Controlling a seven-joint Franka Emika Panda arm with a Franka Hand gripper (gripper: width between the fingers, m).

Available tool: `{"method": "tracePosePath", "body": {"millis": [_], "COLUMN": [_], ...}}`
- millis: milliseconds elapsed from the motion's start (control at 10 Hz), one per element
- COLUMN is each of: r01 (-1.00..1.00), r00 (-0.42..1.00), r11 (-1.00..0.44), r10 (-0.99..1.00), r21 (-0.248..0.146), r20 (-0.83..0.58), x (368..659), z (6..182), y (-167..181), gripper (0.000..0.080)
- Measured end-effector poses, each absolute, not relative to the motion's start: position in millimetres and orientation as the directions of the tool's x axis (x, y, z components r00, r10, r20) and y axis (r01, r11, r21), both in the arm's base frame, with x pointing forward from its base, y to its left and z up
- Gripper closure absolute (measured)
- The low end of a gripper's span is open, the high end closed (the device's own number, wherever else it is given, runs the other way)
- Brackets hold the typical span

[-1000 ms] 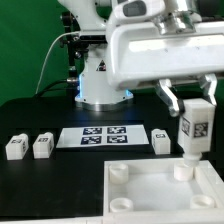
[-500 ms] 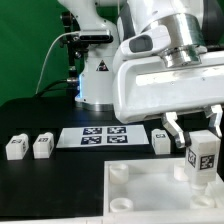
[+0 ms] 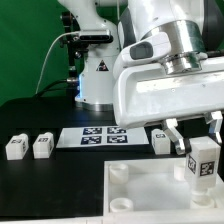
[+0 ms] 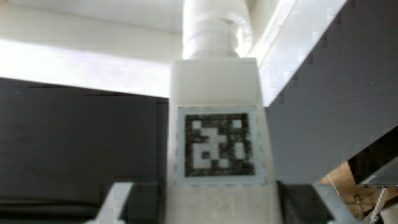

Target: Assemble one leg

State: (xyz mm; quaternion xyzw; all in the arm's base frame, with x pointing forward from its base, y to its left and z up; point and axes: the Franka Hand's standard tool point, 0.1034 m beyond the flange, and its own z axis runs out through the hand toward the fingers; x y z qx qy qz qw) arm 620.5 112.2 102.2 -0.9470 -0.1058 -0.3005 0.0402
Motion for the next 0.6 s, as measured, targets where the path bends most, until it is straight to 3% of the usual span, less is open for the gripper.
{"method": "tracePosePath", "body": {"millis": [600], "r01": [0.234], "r00": [0.787], "r11": [-0.972], "r10": [0.181], "r21": [-0.013], "r20": [0.590], "x": [620.1], "z": [96.9], "y": [120.5], "gripper": [0.0508]}}
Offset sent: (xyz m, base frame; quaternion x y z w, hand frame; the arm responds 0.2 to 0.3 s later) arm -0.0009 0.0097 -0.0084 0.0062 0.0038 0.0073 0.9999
